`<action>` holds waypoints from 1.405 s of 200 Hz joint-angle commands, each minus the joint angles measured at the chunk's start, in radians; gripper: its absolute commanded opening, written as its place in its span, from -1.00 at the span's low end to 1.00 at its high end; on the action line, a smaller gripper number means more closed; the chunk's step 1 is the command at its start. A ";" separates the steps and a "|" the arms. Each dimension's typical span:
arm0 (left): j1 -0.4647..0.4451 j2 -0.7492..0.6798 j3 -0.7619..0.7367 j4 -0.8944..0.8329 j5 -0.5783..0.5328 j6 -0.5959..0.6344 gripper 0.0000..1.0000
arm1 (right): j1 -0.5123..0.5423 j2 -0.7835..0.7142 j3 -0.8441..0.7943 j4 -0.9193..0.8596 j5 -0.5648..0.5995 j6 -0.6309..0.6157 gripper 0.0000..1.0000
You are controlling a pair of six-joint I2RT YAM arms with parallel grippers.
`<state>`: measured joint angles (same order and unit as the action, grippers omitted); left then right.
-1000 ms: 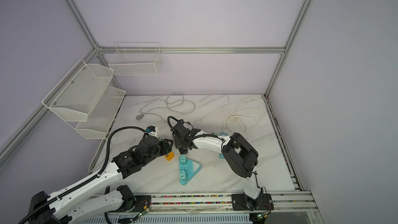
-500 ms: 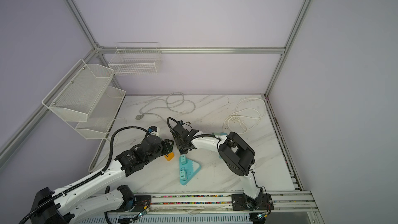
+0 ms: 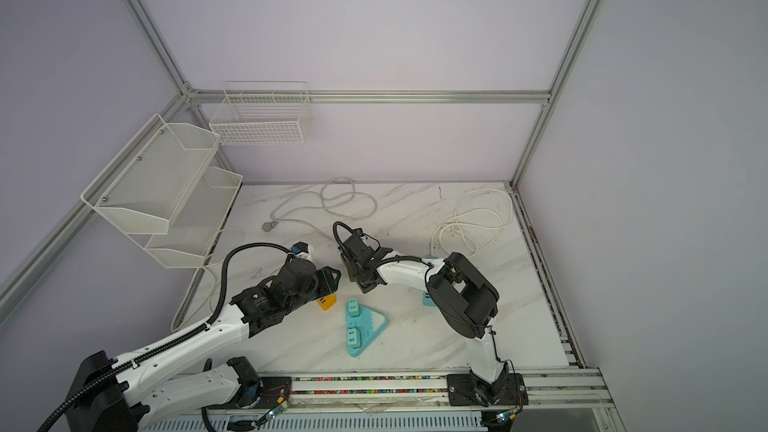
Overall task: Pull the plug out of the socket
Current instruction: 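Move the right gripper over the pink adapter while the left gripper reaches the black strip, then close the right gripper on the pink adapter while the left gripper holds the black strip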
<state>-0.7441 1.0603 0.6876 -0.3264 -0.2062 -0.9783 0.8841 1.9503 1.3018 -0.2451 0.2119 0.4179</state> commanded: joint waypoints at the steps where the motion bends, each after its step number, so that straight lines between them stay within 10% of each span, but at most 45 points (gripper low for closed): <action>1: 0.009 0.015 -0.041 0.068 0.029 -0.016 0.04 | -0.030 -0.057 -0.036 -0.035 0.055 0.025 -0.28; 281: 0.119 0.650 0.298 0.354 0.231 -0.095 -0.09 | -0.113 -0.143 -0.096 -0.014 -0.070 -0.102 -0.03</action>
<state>-0.6365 1.6829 0.8845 -0.0055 0.0246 -1.0573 0.7780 1.8175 1.1976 -0.2493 0.1528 0.3382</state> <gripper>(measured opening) 0.459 0.490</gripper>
